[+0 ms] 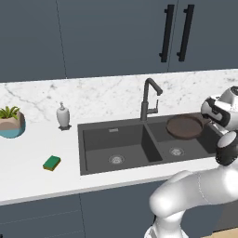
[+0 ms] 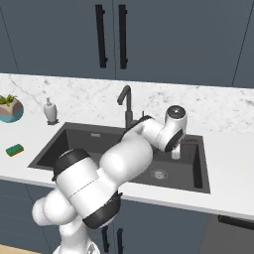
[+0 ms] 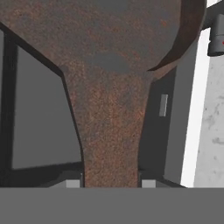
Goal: Pick the pan and sponge and place them into the sink. Then turn on the water.
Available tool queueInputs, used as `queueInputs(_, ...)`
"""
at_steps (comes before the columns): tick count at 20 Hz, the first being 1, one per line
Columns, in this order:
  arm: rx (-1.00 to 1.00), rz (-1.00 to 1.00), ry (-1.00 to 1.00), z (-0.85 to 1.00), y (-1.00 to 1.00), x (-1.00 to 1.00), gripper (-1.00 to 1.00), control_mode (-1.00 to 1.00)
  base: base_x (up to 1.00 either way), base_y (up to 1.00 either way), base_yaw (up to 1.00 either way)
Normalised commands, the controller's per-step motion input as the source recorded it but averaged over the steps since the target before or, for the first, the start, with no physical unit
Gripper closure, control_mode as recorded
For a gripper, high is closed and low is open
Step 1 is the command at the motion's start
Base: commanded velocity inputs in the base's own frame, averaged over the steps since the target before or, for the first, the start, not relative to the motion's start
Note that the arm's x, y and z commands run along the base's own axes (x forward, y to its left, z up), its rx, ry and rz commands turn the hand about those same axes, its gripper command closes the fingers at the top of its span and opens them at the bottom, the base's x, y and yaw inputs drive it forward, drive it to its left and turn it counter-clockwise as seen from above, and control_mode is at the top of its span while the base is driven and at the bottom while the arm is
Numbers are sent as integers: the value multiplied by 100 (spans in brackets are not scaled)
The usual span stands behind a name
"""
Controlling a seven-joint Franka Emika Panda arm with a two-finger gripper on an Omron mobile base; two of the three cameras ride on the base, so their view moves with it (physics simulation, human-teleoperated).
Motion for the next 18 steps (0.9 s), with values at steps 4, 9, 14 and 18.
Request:
queueInputs(4,-1,2,5,-26,21,26,100,-100,0,0,0)
queueInputs(9,-5,0,13,-18,15,16,100,-100,0,0,0)
queueInputs(14,-5,0,15,-43,16,8,100,-100,0,0,0)
queueInputs(18,-2,0,8,-40,15,2,100,-100,0,0,0)
